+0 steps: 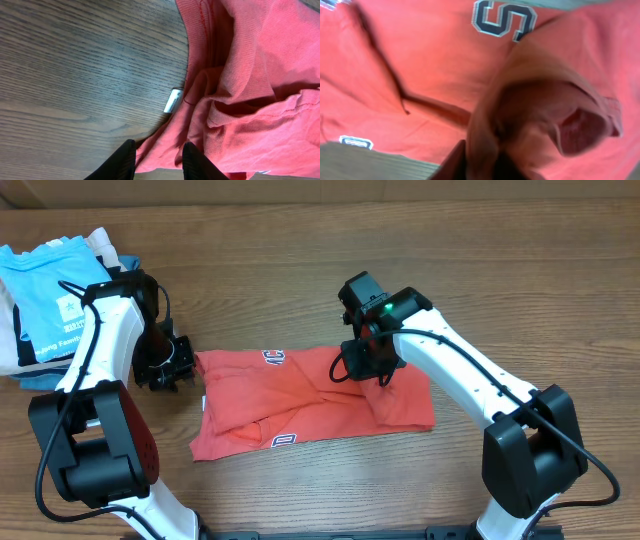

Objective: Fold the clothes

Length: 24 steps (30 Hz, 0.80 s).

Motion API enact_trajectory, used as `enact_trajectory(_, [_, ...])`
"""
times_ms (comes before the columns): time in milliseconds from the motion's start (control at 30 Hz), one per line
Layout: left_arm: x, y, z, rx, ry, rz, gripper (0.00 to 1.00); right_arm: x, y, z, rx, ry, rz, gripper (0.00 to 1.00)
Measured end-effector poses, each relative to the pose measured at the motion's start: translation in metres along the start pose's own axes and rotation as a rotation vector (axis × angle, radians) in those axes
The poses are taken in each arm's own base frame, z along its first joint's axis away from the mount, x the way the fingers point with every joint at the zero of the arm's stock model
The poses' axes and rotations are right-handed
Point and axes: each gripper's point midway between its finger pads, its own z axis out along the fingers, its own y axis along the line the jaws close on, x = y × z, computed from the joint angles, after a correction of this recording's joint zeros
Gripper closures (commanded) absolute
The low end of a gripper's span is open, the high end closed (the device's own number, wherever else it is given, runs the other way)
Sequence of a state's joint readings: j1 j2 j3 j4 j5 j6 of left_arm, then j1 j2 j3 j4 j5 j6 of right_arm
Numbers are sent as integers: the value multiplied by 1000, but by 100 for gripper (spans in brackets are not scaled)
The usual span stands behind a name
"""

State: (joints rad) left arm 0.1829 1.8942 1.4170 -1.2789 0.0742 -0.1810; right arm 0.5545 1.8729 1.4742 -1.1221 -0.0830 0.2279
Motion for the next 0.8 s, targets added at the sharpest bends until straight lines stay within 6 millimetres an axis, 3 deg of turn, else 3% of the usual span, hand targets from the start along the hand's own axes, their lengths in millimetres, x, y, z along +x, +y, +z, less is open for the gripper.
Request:
enact_trajectory(233, [0, 0, 0, 0, 0, 0, 66, 6, 17, 1, -16, 8, -61, 61])
enact_trajectory(367, [0, 0, 0, 0, 0, 0, 65, 8, 15, 2, 2, 14, -83, 61])
enact_trajectory(467, [0, 0, 0, 0, 0, 0, 65, 8, 1, 1, 54, 15, -53, 61])
enact_trajectory(633, [0, 0, 0, 0, 0, 0, 65, 8, -40, -4, 190, 20, 79, 62])
enact_trajectory(800, [0, 0, 0, 0, 0, 0, 65, -5, -72, -7, 233, -30, 199, 67])
